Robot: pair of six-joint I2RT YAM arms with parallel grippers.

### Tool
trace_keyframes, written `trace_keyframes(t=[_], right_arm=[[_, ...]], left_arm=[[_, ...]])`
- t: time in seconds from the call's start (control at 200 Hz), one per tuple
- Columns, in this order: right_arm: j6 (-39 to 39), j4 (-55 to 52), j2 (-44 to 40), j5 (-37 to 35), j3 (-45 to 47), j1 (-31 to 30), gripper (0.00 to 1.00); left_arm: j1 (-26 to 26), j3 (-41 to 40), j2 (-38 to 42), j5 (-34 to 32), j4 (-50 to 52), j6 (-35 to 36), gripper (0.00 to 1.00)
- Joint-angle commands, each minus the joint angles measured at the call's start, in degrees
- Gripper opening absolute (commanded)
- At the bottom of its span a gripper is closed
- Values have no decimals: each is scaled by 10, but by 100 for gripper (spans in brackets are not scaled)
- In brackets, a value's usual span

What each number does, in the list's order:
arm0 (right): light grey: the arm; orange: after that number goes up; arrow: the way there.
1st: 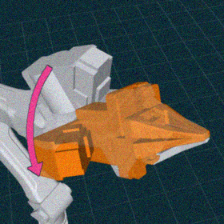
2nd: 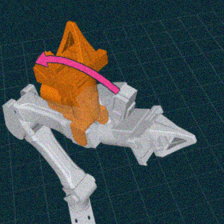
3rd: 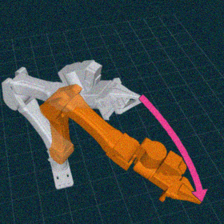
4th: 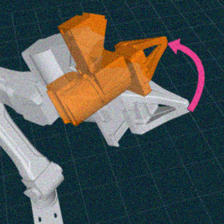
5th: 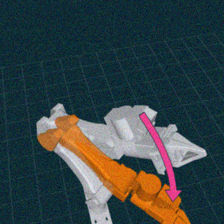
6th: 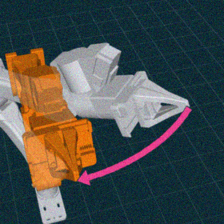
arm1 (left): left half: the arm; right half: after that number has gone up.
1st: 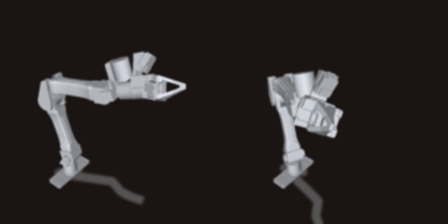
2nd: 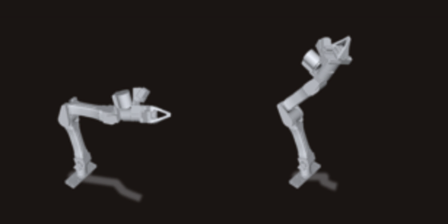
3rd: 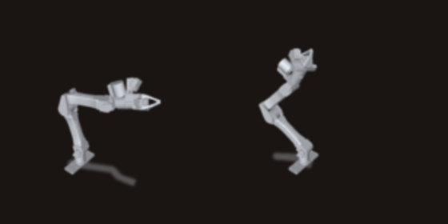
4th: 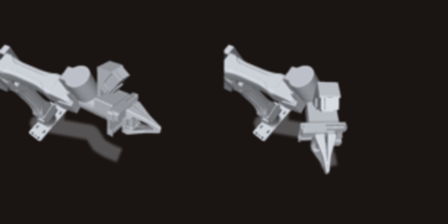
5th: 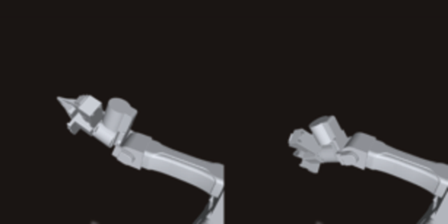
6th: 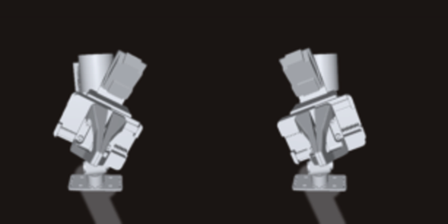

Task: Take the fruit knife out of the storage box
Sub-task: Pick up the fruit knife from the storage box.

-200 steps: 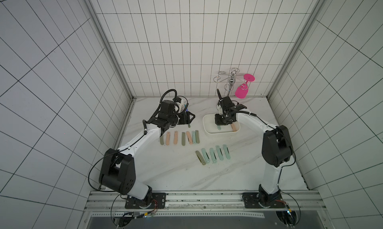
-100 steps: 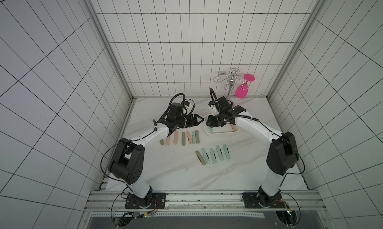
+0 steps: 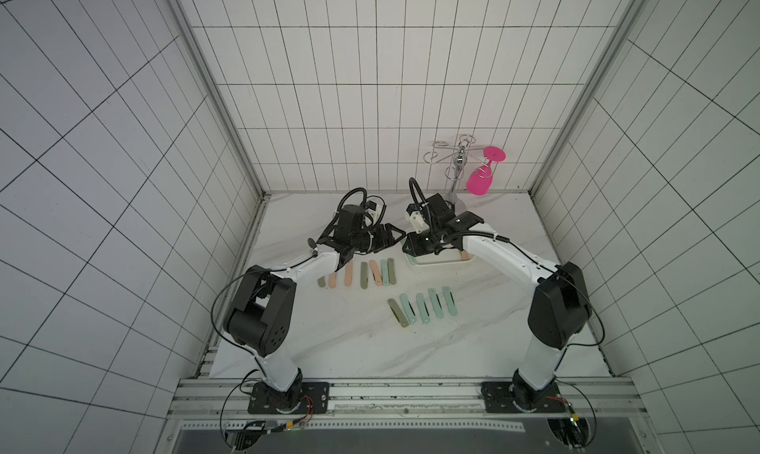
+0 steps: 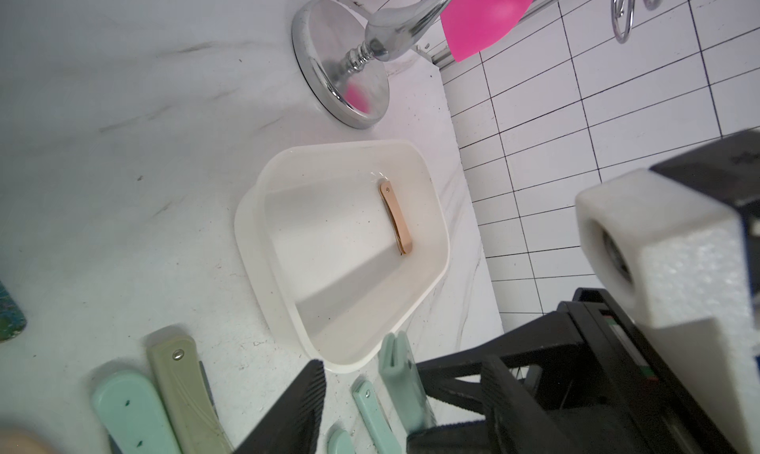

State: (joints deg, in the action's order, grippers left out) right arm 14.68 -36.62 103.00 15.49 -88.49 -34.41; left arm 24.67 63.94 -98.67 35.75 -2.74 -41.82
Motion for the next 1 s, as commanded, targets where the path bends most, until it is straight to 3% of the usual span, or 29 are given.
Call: trace_keyframes(t=[0.0, 0.215, 0.365, 0.47, 0.78, 0.945, 0.995], right_arm=[[-12, 2, -10, 7, -4, -10, 2], [-14, 2, -7, 8, -11, -14, 2], [-14, 1, -3, 6, -13, -15, 2], [-15, 0, -3, 4, -14, -15, 2], [-14, 1, -3, 4, -16, -17, 2], [-13, -1, -3, 4, -17, -16, 12], [-12, -1, -5, 4, -17, -16, 19]], left_arm=[[2, -5, -16, 9, -32, -18, 57], [2, -4, -26, 15, -39, -26, 47], [2, -5, -25, 18, -42, -28, 28], [2, -7, -20, 17, -39, -26, 20], [3, -15, -22, 25, -39, -19, 8], [3, -16, -18, 24, -34, -14, 1], [3, -16, -15, 20, -28, -7, 0]])
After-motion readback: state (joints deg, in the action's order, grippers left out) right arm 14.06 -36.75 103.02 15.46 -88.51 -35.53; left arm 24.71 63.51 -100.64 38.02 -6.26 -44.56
